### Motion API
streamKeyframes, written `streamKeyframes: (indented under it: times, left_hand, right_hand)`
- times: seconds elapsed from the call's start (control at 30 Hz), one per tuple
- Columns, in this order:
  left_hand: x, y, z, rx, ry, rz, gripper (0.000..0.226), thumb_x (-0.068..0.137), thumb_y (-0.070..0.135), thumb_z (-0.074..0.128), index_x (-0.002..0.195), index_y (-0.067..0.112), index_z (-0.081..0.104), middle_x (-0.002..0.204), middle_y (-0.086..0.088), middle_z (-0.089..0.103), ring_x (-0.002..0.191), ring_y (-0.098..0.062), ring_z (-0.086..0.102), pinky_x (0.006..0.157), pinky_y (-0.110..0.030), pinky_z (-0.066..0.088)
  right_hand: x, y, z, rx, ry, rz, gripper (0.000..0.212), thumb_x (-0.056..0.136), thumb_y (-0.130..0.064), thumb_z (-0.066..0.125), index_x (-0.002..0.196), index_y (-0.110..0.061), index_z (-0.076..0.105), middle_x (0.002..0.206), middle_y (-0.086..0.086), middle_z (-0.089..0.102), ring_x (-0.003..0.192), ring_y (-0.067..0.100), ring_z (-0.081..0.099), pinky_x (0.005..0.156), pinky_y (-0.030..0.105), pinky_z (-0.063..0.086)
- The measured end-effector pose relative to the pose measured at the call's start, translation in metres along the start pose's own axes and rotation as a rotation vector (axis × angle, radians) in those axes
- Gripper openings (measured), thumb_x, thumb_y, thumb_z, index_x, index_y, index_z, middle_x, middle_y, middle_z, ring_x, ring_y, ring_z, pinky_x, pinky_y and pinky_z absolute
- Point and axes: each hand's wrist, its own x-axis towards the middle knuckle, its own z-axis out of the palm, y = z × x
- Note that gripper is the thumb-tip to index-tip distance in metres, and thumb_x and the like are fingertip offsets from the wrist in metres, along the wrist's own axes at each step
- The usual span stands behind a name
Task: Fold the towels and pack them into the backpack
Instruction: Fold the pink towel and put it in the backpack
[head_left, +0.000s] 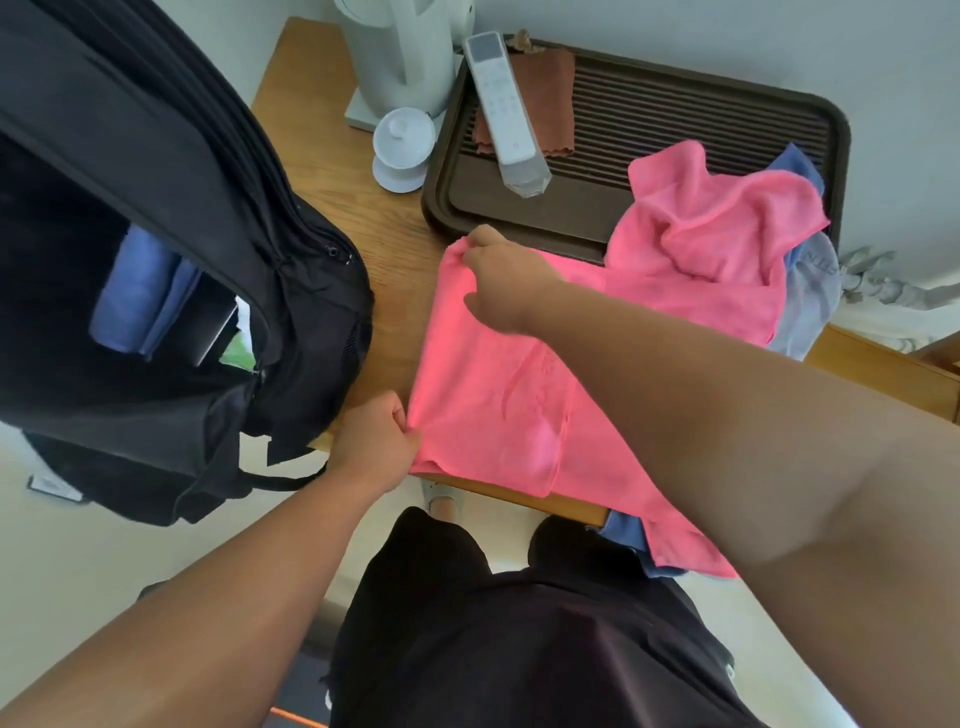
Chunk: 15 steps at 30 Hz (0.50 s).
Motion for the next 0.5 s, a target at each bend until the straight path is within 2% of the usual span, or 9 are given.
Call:
streamKeyframes:
  times: [0.07,0.13,0.2,0.3,0.37,0.43,0.5]
  left_hand:
    - [0.007,-0.009,-0.006,0.064,0.058,0.014,0.015,0.086,0.006,0.056,0.077,0.013,0.046,0.072,-0.005,0.055,0.062,-0.021,0.05,0.048,-0.031,0.03]
    - [0.012,-0.014,-0.008,0.138,0.084,0.035,0.019,0.089,0.006,0.054,0.079,0.015,0.04,0.074,-0.003,0.051,0.062,-0.02,0.048,0.048,-0.031,0.029]
    - [0.013,-0.013,-0.007,0.231,0.078,0.074,0.023,0.09,0.008,0.054,0.079,0.018,0.036,0.075,0.0,0.046,0.064,-0.019,0.046,0.048,-0.032,0.026]
    - [0.008,0.001,0.002,0.255,-0.012,0.173,0.021,0.093,0.014,0.053,0.081,0.02,0.036,0.076,0.001,0.048,0.065,-0.017,0.046,0.05,-0.031,0.028]
    - [0.002,0.014,0.013,0.214,-0.085,0.278,0.028,0.093,0.023,0.058,0.075,0.024,0.036,0.074,0.003,0.051,0.065,-0.017,0.05,0.052,-0.031,0.032]
    - [-0.003,0.029,0.024,0.198,-0.149,0.362,0.027,0.092,0.029,0.06,0.076,0.025,0.04,0.075,0.005,0.052,0.068,-0.015,0.053,0.054,-0.032,0.038]
    - [-0.006,0.044,0.036,0.191,-0.197,0.423,0.023,0.091,0.032,0.062,0.08,0.02,0.046,0.078,0.006,0.052,0.071,-0.017,0.053,0.059,-0.033,0.042]
  right_hand:
    - [0.011,-0.01,0.004,-0.023,-0.054,-0.014,0.053,0.092,-0.023,0.059,0.142,-0.008,0.048,0.16,-0.002,0.02,0.124,0.025,0.055,0.096,0.039,0.049]
    - [0.014,-0.015,0.012,-0.037,-0.113,-0.025,0.061,0.094,-0.029,0.061,0.149,-0.012,0.042,0.167,-0.005,0.0,0.136,0.023,0.045,0.101,0.037,0.044]
    - [0.008,-0.013,0.018,-0.029,-0.113,-0.033,0.058,0.094,-0.031,0.061,0.148,-0.016,0.045,0.168,-0.005,-0.004,0.139,0.023,0.042,0.104,0.037,0.042]
    - [-0.013,-0.001,0.027,0.066,-0.02,0.008,0.048,0.093,-0.03,0.061,0.139,-0.019,0.055,0.163,0.003,0.019,0.133,0.026,0.047,0.104,0.036,0.042]
    - [-0.031,0.013,0.032,0.105,0.053,0.076,0.043,0.091,-0.033,0.063,0.132,-0.02,0.061,0.145,0.007,0.04,0.128,0.029,0.048,0.105,0.039,0.043]
    - [-0.049,0.031,0.037,0.166,0.118,0.179,0.039,0.088,-0.031,0.066,0.124,-0.017,0.066,0.127,0.01,0.05,0.12,0.031,0.051,0.103,0.042,0.044]
    - [-0.066,0.05,0.043,0.21,0.134,0.304,0.037,0.087,-0.031,0.066,0.12,-0.015,0.067,0.121,0.013,0.054,0.116,0.035,0.053,0.102,0.042,0.045]
